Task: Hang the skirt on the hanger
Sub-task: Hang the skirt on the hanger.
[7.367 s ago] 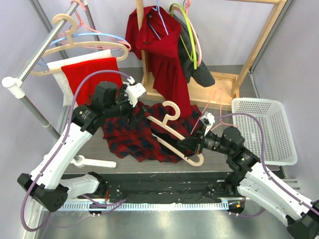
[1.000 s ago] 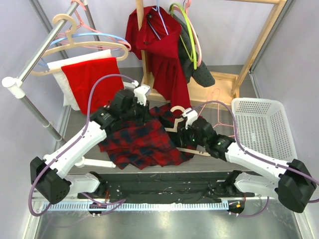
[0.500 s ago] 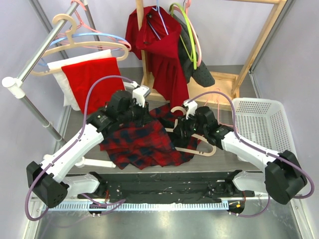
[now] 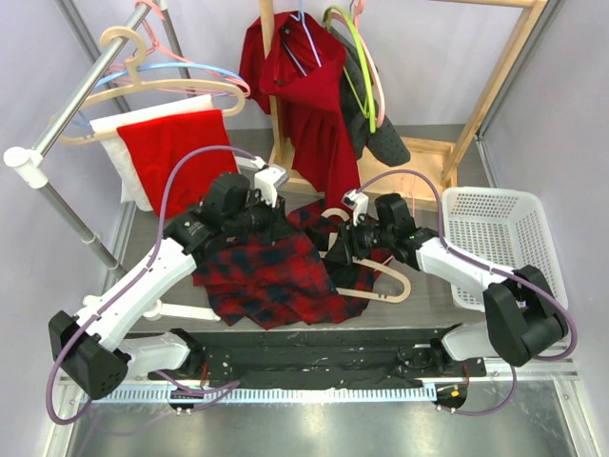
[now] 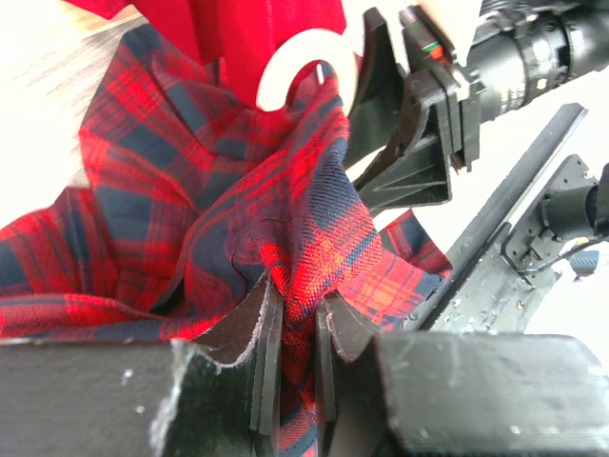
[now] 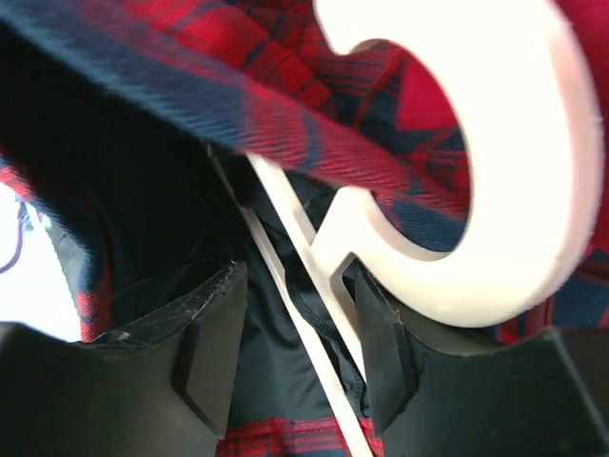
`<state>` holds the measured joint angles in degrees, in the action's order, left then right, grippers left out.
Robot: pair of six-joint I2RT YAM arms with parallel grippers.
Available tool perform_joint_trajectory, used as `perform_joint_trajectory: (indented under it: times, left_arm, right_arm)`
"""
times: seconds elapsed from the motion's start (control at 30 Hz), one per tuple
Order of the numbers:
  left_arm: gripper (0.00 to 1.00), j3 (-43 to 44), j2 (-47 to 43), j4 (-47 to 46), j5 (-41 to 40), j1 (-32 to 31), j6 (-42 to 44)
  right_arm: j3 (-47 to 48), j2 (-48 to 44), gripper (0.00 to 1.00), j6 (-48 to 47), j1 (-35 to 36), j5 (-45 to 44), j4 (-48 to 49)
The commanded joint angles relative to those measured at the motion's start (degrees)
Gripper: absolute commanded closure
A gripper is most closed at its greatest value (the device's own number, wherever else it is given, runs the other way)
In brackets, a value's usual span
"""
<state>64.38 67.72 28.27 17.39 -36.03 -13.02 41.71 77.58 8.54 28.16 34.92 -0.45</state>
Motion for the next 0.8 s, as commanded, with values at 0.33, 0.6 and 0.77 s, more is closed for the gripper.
perform_joint_trajectory:
  times: [0.33, 0.6, 0.77]
  left_arm:
    - [1.0, 1.3, -1.5, -0.9, 5.6, -0.1, 0.7]
    - [1.0, 1.7, -1.6, 0.2, 4.8, -0.1, 1.0]
    - [1.0, 2.2, -1.5, 0.7, 3.0, -0.1, 0.7]
  right_arm:
    - [1.3, 4.2, 0.32, -4.2, -1.2, -3.9, 2.7]
    - [-2.2, 5.6, 0.61, 0.6, -1.4, 12.4, 9.5]
    - [-2.2, 0.7, 0.84, 1.4, -1.4, 7.3, 6.3]
